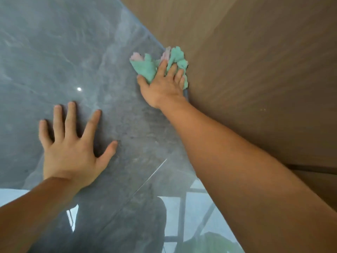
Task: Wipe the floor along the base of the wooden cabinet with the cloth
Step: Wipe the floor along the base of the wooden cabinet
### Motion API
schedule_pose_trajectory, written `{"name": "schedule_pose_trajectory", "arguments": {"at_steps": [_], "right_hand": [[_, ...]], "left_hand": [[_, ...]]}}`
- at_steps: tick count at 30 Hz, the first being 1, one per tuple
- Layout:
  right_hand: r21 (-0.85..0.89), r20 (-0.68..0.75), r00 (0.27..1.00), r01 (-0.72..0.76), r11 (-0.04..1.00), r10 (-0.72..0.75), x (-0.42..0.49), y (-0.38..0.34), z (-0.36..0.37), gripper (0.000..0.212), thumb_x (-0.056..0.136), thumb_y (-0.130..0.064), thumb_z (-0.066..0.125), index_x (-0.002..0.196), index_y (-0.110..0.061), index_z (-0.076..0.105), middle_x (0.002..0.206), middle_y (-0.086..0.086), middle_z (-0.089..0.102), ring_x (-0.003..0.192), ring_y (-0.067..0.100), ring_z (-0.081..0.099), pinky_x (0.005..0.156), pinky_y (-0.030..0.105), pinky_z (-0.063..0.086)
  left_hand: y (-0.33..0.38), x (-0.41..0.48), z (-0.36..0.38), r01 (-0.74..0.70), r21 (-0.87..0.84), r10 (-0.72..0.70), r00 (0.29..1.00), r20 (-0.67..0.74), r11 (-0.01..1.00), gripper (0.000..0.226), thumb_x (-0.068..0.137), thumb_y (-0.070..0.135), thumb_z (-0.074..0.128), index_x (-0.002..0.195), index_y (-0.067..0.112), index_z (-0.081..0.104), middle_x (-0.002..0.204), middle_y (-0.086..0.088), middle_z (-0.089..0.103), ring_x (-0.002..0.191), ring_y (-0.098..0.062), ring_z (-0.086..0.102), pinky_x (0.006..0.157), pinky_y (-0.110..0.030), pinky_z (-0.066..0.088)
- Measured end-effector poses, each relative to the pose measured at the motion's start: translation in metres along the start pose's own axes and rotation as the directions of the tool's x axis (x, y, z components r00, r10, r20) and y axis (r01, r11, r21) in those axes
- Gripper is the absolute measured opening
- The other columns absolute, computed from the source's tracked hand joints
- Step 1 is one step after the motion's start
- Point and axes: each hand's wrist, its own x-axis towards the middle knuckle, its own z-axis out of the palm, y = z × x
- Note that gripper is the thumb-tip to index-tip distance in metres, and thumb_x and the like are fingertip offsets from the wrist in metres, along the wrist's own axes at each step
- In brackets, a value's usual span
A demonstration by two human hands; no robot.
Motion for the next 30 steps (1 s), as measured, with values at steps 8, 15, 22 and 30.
{"name": "schedule_pose_trajectory", "arguments": {"at_steps": [8, 15, 22, 30], "right_hand": [[0.114, -0.013, 0.985, -0.17, 0.979, 0.172, 0.01, -0.042, 0.013, 0.114, 0.074, -0.077, 0.04, 0.154, -0.009, -0.004, 0.162, 0.026, -0.006, 0.147, 0.042, -0.017, 0.118, 0.051, -0.016], [0.109, 0.051, 0.999, -0.007, 0.994, 0.001, 0.061, -0.136, 0.005, 0.117, 0.072, -0.078, 0.045, 0.155, -0.01, -0.001, 0.162, 0.024, -0.004, 0.149, 0.039, -0.014, 0.118, 0.049, -0.014], [-0.073, 0.119, 0.915, 0.396, 0.915, -0.387, 0.166, -0.223, -0.018, 0.101, 0.077, -0.074, 0.041, 0.156, -0.022, 0.006, 0.165, 0.015, 0.006, 0.151, 0.035, -0.001, 0.122, 0.044, 0.0], [-0.121, 0.185, 0.821, 0.564, 0.817, -0.539, 0.197, -0.195, -0.032, 0.081, 0.088, -0.064, 0.04, 0.155, -0.031, 0.009, 0.165, 0.012, 0.002, 0.152, 0.03, -0.003, 0.123, 0.046, 0.003]], "left_hand": [[0.005, -0.001, -0.012, 0.012, 0.033, -0.014, 0.997, 0.081, 0.999, 0.086, 0.084, 0.072, 0.042, 0.157, 0.028, 0.034, 0.168, -0.023, 0.017, 0.154, -0.047, 0.014, 0.12, -0.067, 0.009], [0.005, -0.001, -0.011, 0.009, -0.03, -0.008, 0.999, 0.035, 1.0, 0.085, 0.08, 0.068, 0.053, 0.154, 0.027, 0.042, 0.166, -0.025, 0.023, 0.153, -0.048, 0.018, 0.12, -0.069, 0.01], [0.007, -0.001, -0.011, 0.006, -0.07, -0.001, 0.997, 0.074, 0.998, 0.085, 0.077, 0.066, 0.058, 0.151, 0.027, 0.047, 0.164, -0.025, 0.028, 0.153, -0.048, 0.02, 0.12, -0.07, 0.011], [0.006, -0.003, -0.008, 0.012, -0.077, -0.007, 0.998, 0.06, 0.997, 0.085, 0.078, 0.068, 0.056, 0.152, 0.029, 0.046, 0.165, -0.022, 0.028, 0.155, -0.044, 0.019, 0.12, -0.068, 0.014]]}}
